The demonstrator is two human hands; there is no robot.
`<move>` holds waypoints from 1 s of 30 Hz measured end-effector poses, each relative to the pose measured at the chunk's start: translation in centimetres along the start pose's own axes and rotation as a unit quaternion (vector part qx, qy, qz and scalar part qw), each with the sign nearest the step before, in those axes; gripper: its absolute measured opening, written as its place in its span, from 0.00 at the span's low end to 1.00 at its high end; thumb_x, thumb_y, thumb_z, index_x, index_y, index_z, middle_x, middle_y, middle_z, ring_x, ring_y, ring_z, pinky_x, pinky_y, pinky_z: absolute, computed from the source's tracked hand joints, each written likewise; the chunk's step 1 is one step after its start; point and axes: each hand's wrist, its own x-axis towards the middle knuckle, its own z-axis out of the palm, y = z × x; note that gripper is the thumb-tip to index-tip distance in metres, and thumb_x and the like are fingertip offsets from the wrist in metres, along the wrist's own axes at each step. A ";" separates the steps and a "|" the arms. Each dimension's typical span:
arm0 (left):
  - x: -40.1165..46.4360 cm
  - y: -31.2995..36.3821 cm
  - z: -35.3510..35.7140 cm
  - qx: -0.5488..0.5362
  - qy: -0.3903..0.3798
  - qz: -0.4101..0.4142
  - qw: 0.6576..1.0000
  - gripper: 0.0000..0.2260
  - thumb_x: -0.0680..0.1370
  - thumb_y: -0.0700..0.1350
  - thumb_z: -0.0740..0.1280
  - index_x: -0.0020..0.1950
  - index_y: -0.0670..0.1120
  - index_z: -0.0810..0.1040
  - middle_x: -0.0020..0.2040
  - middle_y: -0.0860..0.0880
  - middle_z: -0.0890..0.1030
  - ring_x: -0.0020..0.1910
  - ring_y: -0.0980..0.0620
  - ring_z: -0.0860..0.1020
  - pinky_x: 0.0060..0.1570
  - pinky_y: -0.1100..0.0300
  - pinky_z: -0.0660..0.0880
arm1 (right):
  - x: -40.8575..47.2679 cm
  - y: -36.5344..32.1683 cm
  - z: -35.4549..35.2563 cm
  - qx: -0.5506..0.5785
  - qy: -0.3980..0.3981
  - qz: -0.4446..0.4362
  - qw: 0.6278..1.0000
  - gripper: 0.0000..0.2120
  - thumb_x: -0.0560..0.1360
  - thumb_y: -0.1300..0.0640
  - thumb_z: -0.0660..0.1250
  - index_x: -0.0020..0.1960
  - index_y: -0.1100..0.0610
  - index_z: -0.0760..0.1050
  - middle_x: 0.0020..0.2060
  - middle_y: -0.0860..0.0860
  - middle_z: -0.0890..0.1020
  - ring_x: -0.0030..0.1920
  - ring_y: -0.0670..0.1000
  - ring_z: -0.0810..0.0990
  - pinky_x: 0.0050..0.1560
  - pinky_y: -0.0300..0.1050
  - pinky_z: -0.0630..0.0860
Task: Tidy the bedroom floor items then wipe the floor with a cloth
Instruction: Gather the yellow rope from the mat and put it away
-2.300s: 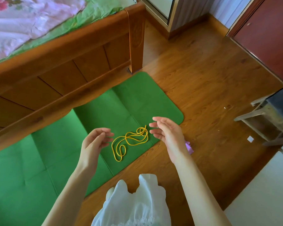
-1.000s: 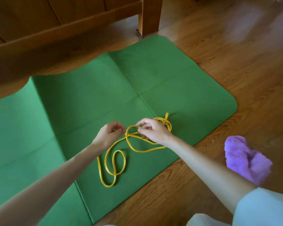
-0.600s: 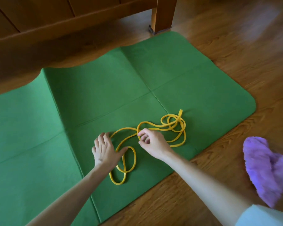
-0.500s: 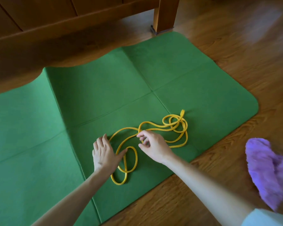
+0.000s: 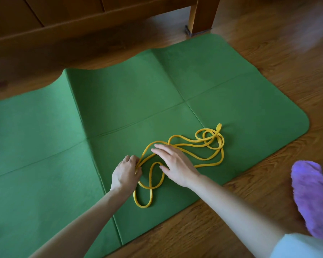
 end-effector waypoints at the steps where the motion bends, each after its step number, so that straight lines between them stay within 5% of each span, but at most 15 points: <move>1: -0.1 0.0 0.1 0.008 0.002 0.017 1.000 0.07 0.77 0.42 0.62 0.54 0.43 0.75 0.47 0.47 0.74 0.45 0.47 0.75 0.43 0.57 0.71 | 0.1 0.0 0.0 -0.008 0.005 -0.008 1.000 0.27 0.73 0.65 0.67 0.71 0.58 0.66 0.70 0.54 0.68 0.69 0.54 0.67 0.69 0.46 0.63; 5: -0.1 -0.1 0.3 0.017 0.026 0.063 0.998 0.05 0.76 0.38 0.63 0.50 0.39 0.76 0.45 0.44 0.73 0.45 0.45 0.73 0.48 0.52 0.72 | 0.7 -0.4 -0.5 -0.025 0.009 -0.024 0.999 0.30 0.72 0.66 0.68 0.72 0.58 0.64 0.70 0.55 0.68 0.69 0.55 0.66 0.69 0.48 0.63; 9: 0.3 1.0 -1.3 -0.181 0.018 0.047 0.982 0.01 0.78 0.36 0.61 0.48 0.40 0.71 0.42 0.46 0.77 0.41 0.46 0.76 0.41 0.55 0.72 | 1.8 -0.6 -1.9 -0.031 0.008 -0.049 0.998 0.33 0.71 0.66 0.68 0.73 0.57 0.61 0.71 0.55 0.66 0.72 0.55 0.62 0.70 0.50 0.59; 12: 0.8 2.7 -4.0 -0.289 -0.026 0.100 0.952 0.07 0.78 0.35 0.61 0.50 0.48 0.72 0.36 0.52 0.78 0.33 0.56 0.77 0.39 0.61 0.75 | 2.9 -1.0 -3.5 -0.036 0.035 -0.070 0.996 0.32 0.69 0.66 0.70 0.71 0.58 0.65 0.70 0.55 0.68 0.71 0.56 0.63 0.69 0.50 0.59; 16: 1.7 5.1 -6.4 -0.332 0.003 0.141 0.933 0.08 0.77 0.36 0.64 0.51 0.48 0.73 0.34 0.54 0.76 0.29 0.60 0.72 0.34 0.69 0.69 | 4.0 -1.7 -5.7 0.033 0.071 -0.041 0.996 0.20 0.69 0.65 0.69 0.61 0.59 0.75 0.52 0.56 0.82 0.53 0.58 0.79 0.54 0.52 0.74; 19: 2.4 5.8 -7.5 -0.424 -0.013 0.109 0.899 0.09 0.76 0.36 0.67 0.50 0.48 0.70 0.33 0.47 0.78 0.31 0.58 0.74 0.35 0.65 0.71 | 4.4 -1.7 -7.9 0.118 0.069 0.034 0.990 0.09 0.73 0.63 0.66 0.52 0.58 0.79 0.38 0.56 0.83 0.38 0.57 0.79 0.40 0.48 0.73; 22: 2.8 5.5 -7.7 -0.411 -0.048 0.090 0.906 0.09 0.71 0.44 0.71 0.47 0.48 0.74 0.39 0.39 0.81 0.37 0.47 0.76 0.43 0.49 0.75 | 3.9 -1.5 -9.6 0.139 0.031 0.048 0.989 0.05 0.74 0.62 0.66 0.47 0.58 0.80 0.35 0.56 0.81 0.33 0.53 0.73 0.36 0.45 0.67; 25: 3.0 5.5 -7.3 -0.350 -0.056 0.071 0.933 0.08 0.69 0.48 0.69 0.44 0.46 0.76 0.40 0.44 0.82 0.40 0.42 0.79 0.48 0.48 0.76 | 3.1 -1.4 -10.4 0.159 0.026 0.063 0.985 0.05 0.75 0.61 0.65 0.42 0.58 0.78 0.34 0.55 0.81 0.33 0.54 0.75 0.37 0.45 0.70; 30: 3.4 5.9 -6.9 -0.308 -0.062 0.057 0.948 0.07 0.77 0.45 0.66 0.42 0.44 0.77 0.36 0.53 0.81 0.34 0.56 0.77 0.39 0.59 0.72 | 1.9 -1.1 -12.0 0.290 0.078 0.102 0.948 0.09 0.76 0.64 0.63 0.40 0.54 0.76 0.32 0.46 0.79 0.33 0.43 0.76 0.41 0.35 0.74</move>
